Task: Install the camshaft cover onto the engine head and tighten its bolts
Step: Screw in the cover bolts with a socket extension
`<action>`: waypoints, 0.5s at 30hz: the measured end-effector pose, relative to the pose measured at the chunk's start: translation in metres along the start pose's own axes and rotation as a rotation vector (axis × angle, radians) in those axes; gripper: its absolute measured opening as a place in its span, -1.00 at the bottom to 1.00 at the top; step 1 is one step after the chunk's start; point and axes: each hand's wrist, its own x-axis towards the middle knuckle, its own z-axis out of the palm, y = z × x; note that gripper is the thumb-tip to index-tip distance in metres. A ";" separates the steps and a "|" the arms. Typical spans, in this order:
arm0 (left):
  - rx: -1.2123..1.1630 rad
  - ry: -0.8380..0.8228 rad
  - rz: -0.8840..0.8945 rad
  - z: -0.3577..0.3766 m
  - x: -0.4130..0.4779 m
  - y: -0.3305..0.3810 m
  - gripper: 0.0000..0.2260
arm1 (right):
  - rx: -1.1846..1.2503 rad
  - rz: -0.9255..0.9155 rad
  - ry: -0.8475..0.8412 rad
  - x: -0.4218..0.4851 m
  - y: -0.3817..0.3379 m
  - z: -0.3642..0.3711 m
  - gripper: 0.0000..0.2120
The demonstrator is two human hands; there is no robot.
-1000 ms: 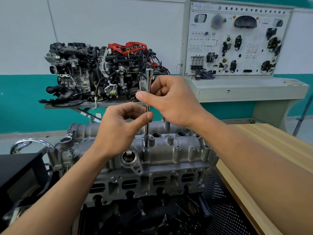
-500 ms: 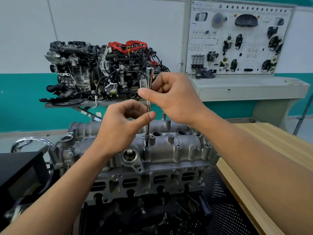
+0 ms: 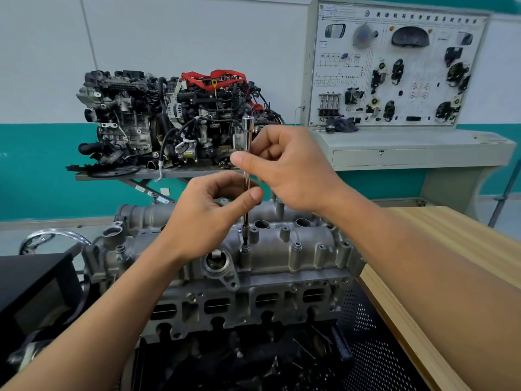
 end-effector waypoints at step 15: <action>0.006 -0.065 -0.017 -0.004 0.000 -0.006 -0.77 | -0.037 -0.007 -0.096 -0.003 -0.003 -0.003 -0.73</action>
